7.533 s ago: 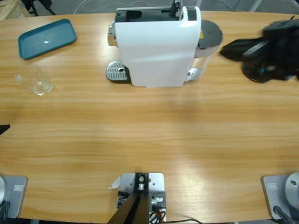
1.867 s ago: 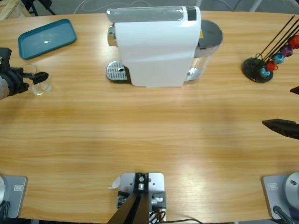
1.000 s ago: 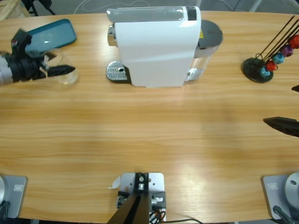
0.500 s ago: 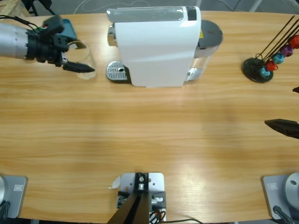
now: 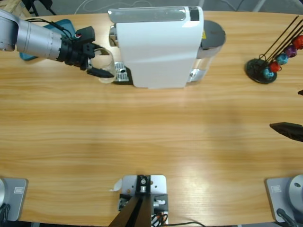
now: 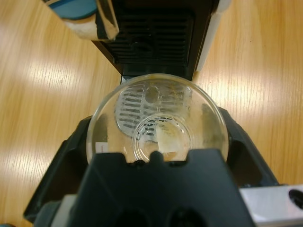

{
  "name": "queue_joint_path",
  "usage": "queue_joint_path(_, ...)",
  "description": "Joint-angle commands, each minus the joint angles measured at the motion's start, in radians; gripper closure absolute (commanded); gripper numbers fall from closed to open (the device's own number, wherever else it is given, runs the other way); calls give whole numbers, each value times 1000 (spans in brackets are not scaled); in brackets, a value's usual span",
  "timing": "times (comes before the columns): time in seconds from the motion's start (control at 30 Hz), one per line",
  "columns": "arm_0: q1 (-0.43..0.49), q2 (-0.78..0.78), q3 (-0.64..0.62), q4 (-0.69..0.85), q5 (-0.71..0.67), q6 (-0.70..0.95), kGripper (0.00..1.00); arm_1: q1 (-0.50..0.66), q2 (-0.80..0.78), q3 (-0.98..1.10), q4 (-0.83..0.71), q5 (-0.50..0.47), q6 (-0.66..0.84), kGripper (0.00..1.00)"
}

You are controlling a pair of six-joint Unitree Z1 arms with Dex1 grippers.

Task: Pour coffee

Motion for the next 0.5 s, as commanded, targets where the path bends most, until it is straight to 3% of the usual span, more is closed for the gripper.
queue_joint_path(0.03,2,71,-5,-66,-13,-52,1000,7,5,-9,18,-12,-10,0)
queue_joint_path(0.23,8,100,-5,-182,-32,-126,1000,7,11,-9,19,-11,-10,0)
queue_joint_path(0.5,-24,107,0,-183,-46,-126,1000,7,7,-9,20,-12,-10,0)
